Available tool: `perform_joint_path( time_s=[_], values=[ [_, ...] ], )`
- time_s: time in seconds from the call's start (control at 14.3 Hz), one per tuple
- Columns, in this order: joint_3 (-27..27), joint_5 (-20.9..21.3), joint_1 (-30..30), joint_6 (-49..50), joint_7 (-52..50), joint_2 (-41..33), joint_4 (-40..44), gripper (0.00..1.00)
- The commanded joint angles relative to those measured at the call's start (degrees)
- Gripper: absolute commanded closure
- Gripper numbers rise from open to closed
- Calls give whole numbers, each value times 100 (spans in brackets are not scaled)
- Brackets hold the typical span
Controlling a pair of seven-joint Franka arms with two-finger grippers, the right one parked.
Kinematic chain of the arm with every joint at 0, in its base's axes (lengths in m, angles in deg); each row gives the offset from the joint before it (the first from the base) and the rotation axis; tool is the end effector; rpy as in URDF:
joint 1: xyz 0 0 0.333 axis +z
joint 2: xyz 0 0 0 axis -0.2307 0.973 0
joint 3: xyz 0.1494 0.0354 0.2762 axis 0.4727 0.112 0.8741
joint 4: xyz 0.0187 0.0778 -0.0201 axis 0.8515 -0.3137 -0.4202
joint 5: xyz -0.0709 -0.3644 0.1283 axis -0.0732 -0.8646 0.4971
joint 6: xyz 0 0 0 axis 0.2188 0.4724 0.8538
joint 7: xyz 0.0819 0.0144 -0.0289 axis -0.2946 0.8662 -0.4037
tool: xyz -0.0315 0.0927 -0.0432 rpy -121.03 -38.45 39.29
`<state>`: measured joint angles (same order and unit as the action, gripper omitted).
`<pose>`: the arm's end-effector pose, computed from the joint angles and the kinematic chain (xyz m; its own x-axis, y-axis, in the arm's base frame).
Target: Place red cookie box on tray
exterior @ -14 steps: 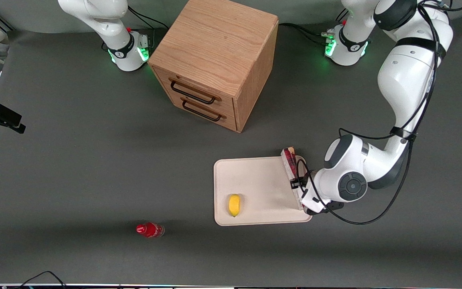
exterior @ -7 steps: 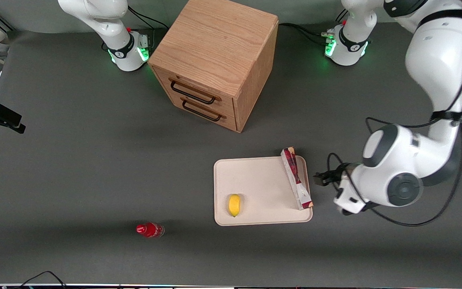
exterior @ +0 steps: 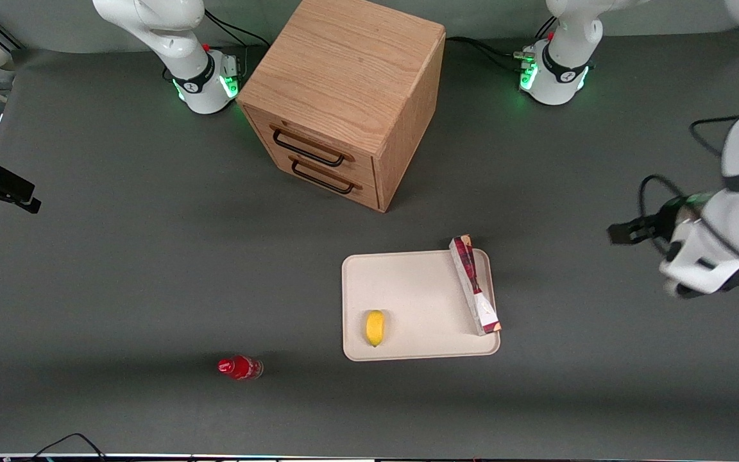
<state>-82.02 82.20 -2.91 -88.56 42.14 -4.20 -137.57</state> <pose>0.6253 -0.0475 0.5472 0.9138 0.2327 -0.3329 0.1861 -0.9684 -0.1662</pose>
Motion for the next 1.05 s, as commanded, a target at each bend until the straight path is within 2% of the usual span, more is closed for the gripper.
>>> perform_joint_path(
  time_s=[0.0,0.07,0.21,0.35,0.42,0.98],
  values=[
    [751,-289,-76,-28,1220,-945,-972,0],
    [1015,-473,-102,-142,1494,-1210,-1289,0],
    [1420,-571,-286,-528,1829,-1807,-2088,0],
    [1772,-719,-497,-1133,1883,-2536,-3037,0],
    [1913,-799,-576,-1232,1875,-2687,-3207,0],
    [2090,-835,-1095,-1111,1857,-2223,-2084,0]
  ],
)
